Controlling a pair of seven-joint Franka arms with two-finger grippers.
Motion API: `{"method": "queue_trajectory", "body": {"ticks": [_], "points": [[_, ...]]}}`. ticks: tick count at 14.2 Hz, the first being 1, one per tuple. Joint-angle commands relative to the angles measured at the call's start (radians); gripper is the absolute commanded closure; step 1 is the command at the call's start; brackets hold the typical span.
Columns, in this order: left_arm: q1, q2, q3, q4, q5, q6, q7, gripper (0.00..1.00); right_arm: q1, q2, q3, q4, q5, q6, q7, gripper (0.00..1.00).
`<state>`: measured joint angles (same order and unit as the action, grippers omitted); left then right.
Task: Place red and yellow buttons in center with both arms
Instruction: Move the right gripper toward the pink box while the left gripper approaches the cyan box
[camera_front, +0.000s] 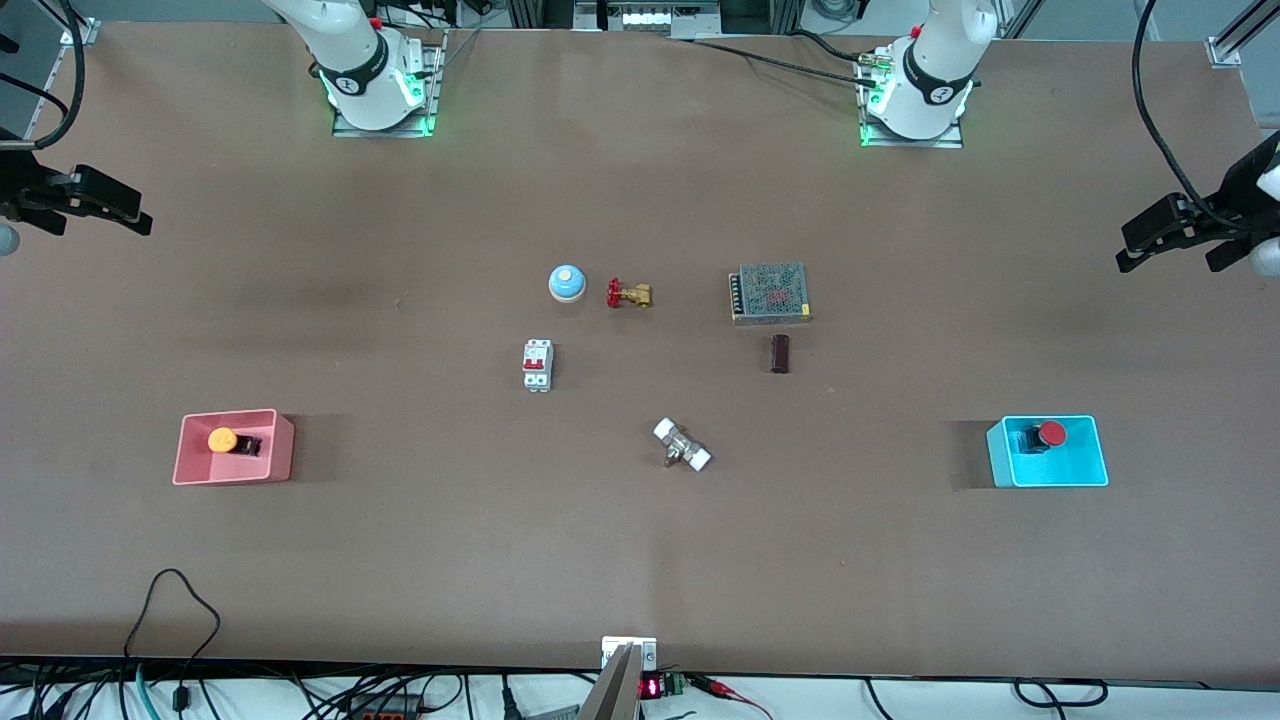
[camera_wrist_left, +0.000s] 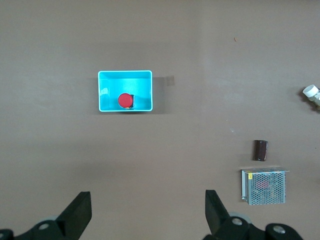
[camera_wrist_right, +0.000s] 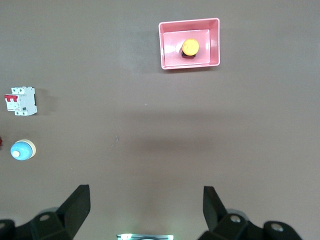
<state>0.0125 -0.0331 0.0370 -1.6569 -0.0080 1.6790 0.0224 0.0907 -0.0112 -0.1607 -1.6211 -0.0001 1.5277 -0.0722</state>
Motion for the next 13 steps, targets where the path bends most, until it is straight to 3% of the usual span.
{"method": "queue_trajectory", "body": {"ticks": [1, 7, 13], "points": [[0.004, -0.019, 0.001, -0.017, -0.014, -0.005, 0.024, 0.0, 0.003, -0.041, 0.004, -0.032, -0.015, -0.018, 0.02, 0.0], [0.014, 0.048, 0.003, -0.017, -0.014, -0.004, 0.021, 0.0, -0.002, 0.014, 0.004, -0.026, -0.015, 0.021, 0.0, 0.0], [0.084, 0.234, 0.003, -0.015, 0.0, 0.094, 0.064, 0.0, -0.028, 0.285, -0.005, 0.01, -0.014, 0.261, -0.003, 0.0]]}}
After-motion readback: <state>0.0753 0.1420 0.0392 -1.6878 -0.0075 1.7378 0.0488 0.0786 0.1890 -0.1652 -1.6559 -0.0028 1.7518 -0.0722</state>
